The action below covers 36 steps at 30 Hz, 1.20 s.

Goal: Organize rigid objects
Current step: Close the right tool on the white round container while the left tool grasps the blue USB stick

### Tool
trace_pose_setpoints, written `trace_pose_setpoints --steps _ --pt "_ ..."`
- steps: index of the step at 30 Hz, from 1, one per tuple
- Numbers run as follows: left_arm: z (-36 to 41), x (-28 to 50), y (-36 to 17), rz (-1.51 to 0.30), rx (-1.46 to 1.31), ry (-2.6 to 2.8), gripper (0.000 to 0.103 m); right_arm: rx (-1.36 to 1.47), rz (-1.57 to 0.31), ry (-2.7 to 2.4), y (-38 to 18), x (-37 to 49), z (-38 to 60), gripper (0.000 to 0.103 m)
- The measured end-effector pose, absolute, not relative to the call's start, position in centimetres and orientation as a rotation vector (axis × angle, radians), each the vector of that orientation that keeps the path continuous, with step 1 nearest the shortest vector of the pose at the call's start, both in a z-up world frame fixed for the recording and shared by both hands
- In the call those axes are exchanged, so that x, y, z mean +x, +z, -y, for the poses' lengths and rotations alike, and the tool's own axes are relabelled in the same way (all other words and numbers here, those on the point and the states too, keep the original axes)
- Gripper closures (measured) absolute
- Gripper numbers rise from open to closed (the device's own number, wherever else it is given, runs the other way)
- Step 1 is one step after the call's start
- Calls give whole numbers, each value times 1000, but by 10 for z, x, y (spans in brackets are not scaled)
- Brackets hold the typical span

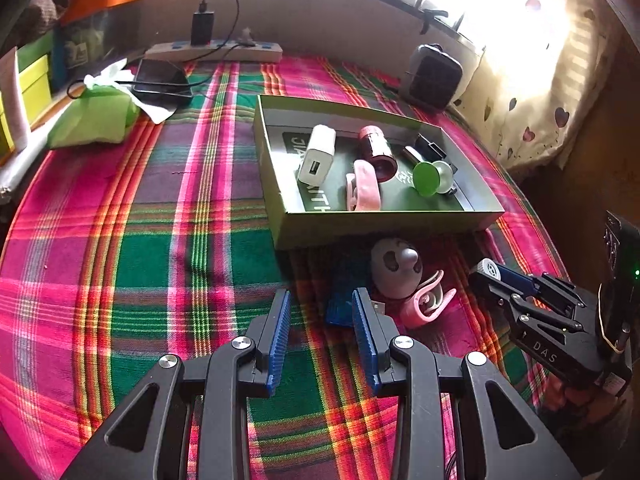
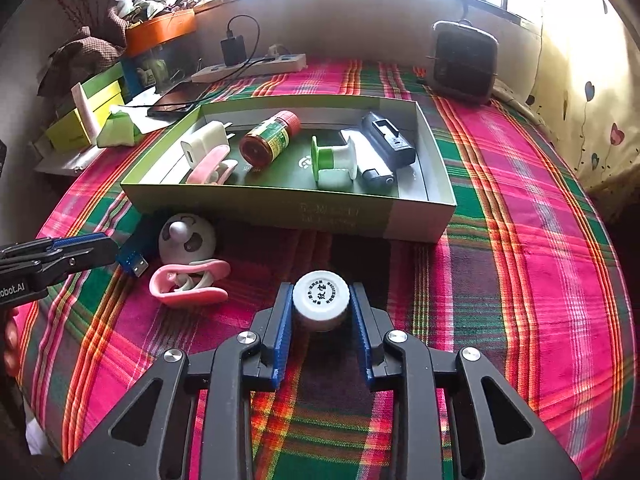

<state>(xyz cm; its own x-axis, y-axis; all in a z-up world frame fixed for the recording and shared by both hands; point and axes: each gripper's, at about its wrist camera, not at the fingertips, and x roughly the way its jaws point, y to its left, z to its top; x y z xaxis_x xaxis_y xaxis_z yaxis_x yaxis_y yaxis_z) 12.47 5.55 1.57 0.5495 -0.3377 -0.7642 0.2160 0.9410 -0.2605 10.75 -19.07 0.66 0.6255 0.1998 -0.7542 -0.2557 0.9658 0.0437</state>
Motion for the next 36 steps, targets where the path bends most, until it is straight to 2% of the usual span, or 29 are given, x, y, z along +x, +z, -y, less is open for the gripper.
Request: trace_pose_setpoints --steps 9,36 --pt "-38 139 19 -932 -47 -316 72 -44 -857 258 7 104 204 74" --pt "-29 139 22 -943 6 -260 72 11 -861 333 7 106 209 74"
